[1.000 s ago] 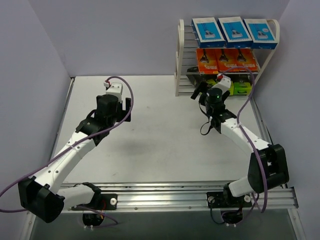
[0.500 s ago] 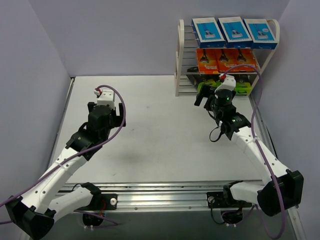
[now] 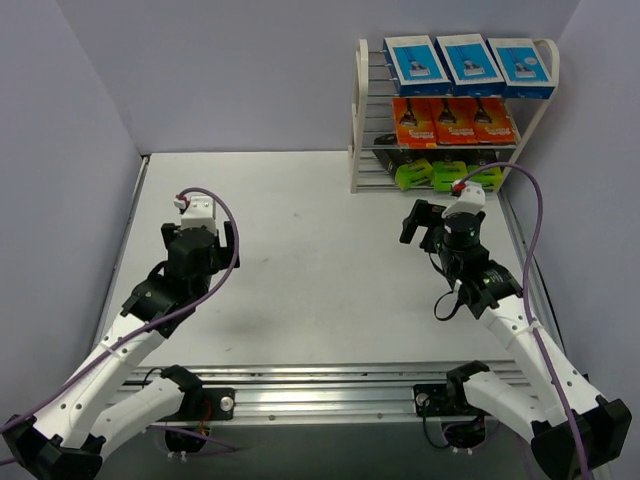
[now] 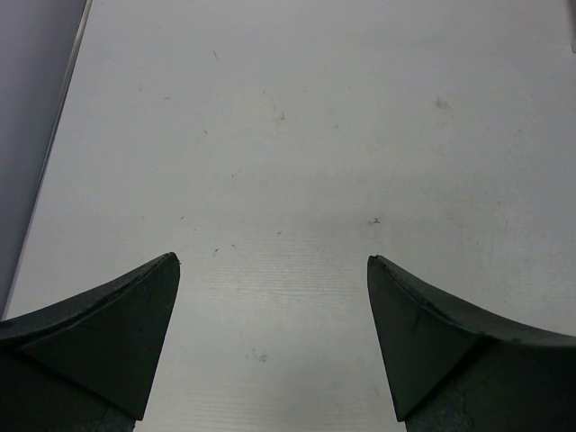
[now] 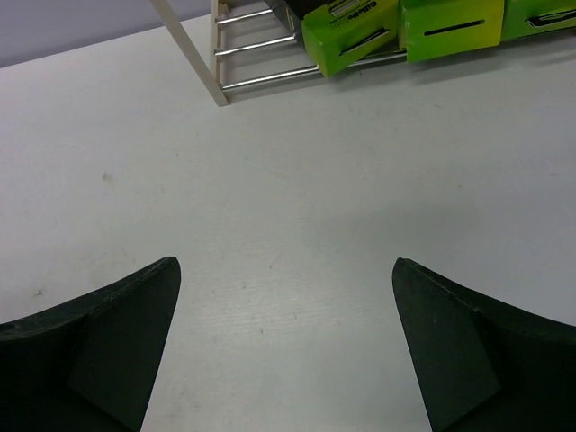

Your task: Place and organize the shaving razors onto the shelf

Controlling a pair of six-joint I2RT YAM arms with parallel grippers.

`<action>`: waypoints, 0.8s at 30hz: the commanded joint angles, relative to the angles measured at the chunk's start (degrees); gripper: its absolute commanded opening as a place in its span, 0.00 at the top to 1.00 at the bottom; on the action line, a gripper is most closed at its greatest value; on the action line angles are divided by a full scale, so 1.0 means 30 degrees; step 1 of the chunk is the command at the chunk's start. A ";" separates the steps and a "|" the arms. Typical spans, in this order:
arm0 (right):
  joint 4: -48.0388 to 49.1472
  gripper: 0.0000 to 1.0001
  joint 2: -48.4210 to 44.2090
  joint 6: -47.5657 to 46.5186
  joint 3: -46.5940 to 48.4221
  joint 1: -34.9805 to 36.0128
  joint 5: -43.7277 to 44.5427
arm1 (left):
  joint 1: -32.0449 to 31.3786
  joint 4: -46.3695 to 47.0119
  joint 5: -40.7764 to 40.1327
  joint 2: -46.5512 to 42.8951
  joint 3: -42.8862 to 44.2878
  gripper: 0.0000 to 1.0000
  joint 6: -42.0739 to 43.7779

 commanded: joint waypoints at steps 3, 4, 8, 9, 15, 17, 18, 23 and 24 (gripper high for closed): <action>-0.0272 0.00 0.0301 0.0161 0.0298 0.0149 0.0675 | -0.0009 0.0686 -0.0679 0.0647 -0.0307 0.06 0.0185; -0.0568 0.00 0.0709 0.0220 0.0648 0.0120 0.0821 | -0.0038 0.0658 -0.0591 0.0735 -0.0307 0.06 0.0185; -0.1216 0.00 0.1240 0.0367 0.0828 0.0208 0.0998 | -0.0214 0.0511 -0.0765 0.0736 -0.0191 0.06 0.0185; -0.1129 0.00 0.1270 0.0367 0.0798 0.0266 0.0998 | -0.0243 0.0453 -0.0766 0.0678 -0.0132 0.06 0.0156; -0.0719 0.00 0.1241 0.0338 0.0563 0.0384 0.0823 | -0.0858 0.0043 -0.1202 0.0121 0.0073 0.06 0.0038; -0.0659 0.00 0.1387 0.0396 0.0622 0.0354 0.0793 | -0.0888 -0.0191 -0.1380 0.0062 0.0190 0.06 -0.0078; -0.0688 0.00 0.1445 0.0397 0.0709 0.0354 0.0996 | -0.0888 -0.0279 -0.1439 0.0062 0.0307 0.06 -0.0108; -0.1156 0.00 0.2207 0.0426 0.1032 0.0354 0.0823 | -0.0888 -0.0632 -0.1322 0.0237 0.0513 0.06 -0.0138; -0.1302 0.00 0.2266 0.0455 0.1033 0.0354 0.0823 | -0.0888 -0.0632 -0.1293 0.0267 0.0513 0.06 -0.0108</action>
